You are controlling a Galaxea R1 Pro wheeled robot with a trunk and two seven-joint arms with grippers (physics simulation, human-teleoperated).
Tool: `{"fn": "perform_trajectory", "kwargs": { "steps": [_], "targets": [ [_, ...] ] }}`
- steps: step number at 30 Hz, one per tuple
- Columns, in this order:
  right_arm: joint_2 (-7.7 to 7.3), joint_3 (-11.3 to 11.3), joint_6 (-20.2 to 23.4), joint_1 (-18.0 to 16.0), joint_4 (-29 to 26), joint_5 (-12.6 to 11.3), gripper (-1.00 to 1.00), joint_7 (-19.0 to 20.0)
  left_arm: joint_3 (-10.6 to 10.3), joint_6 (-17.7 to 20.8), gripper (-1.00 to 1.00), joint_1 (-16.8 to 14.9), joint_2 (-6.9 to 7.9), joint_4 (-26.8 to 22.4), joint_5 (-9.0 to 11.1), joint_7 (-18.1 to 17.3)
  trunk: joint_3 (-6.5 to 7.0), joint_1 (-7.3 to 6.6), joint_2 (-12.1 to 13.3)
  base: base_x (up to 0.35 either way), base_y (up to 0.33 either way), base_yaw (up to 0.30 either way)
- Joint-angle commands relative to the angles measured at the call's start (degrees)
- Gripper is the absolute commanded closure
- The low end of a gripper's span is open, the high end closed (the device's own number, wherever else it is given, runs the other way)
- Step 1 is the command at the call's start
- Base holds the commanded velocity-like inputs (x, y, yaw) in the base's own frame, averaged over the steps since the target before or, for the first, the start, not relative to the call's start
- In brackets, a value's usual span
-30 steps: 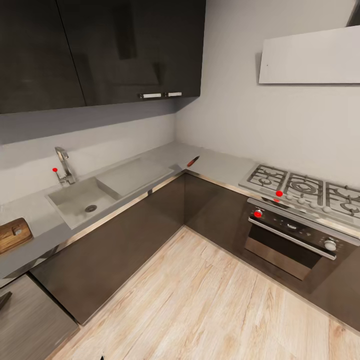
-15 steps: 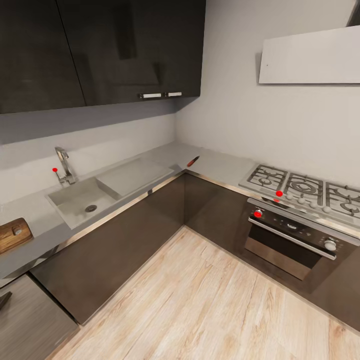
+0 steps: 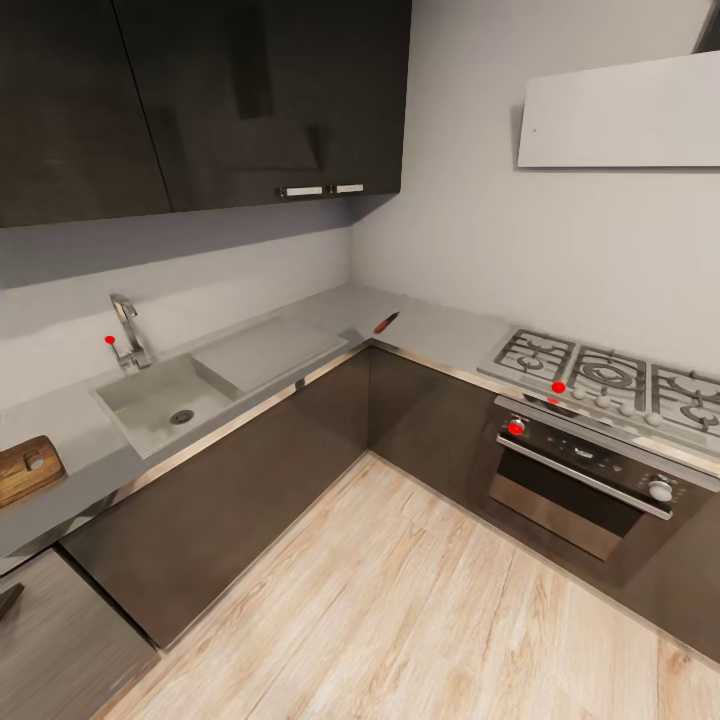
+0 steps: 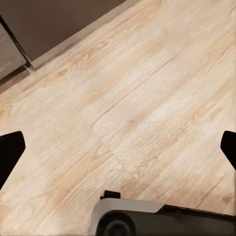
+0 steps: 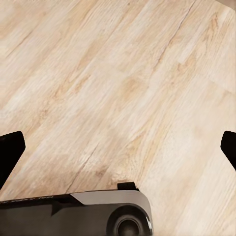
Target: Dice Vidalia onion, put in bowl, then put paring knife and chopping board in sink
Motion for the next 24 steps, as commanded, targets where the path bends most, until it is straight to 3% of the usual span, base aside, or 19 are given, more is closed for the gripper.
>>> {"fn": "perform_trajectory", "kwargs": {
  "steps": [1,6,12,24],
  "targets": [
    [0.26,-0.27,-0.11,-0.03,0.03,0.59,-1.0,-0.43,0.02,-0.02,-1.0,0.0,-0.26,0.5,0.58,-0.28,-0.1,0.03,-0.11,0.0,0.0,0.0],
    [0.25,-0.26,-0.08,-0.07,0.1,0.68,-1.0,-0.63,0.11,0.0,-1.0,0.0,-1.08,3.29,0.56,-0.18,-0.1,0.03,-0.11,0.0,0.0,0.0],
    [0.44,-0.27,-0.08,-0.04,0.05,0.64,-1.0,-0.57,0.14,-0.01,-1.0,0.0,-3.19,5.68,0.34,-0.19,-0.1,0.03,-0.11,0.0,0.0,0.0],
    [0.87,-0.16,-0.03,-0.05,0.13,0.61,-1.0,-0.44,0.22,0.0,-1.0,0.0,-3.53,6.23,0.3,-0.21,-0.1,0.03,-0.11,0.0,0.0,0.0]
  ]
}}
